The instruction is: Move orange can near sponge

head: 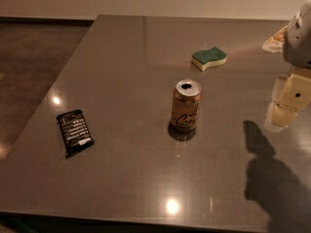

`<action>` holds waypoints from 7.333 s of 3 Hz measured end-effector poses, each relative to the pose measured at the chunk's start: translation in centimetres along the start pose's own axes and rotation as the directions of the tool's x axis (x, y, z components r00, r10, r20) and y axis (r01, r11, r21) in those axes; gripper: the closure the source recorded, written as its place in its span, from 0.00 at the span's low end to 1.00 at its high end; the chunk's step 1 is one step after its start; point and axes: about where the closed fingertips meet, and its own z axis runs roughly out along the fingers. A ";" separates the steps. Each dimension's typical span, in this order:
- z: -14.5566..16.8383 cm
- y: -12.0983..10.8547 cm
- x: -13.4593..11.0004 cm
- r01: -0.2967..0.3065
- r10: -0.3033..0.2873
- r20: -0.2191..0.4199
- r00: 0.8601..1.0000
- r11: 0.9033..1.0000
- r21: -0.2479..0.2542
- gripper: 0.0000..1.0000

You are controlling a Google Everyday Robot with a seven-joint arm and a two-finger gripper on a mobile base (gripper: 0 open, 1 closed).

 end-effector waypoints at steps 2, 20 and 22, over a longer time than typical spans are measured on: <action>0.4 -0.2 -1.0 0.001 -0.001 0.036 0.999 1.000 -0.005 0.00; 12.1 -18.3 -6.6 -0.269 0.281 0.205 0.937 0.959 -0.084 0.62; 12.7 -18.3 -6.9 -0.268 0.281 0.207 0.937 0.959 -0.089 0.15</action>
Offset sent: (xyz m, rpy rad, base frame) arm 0.0142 0.0264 -0.0096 0.0991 0.0098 0.0329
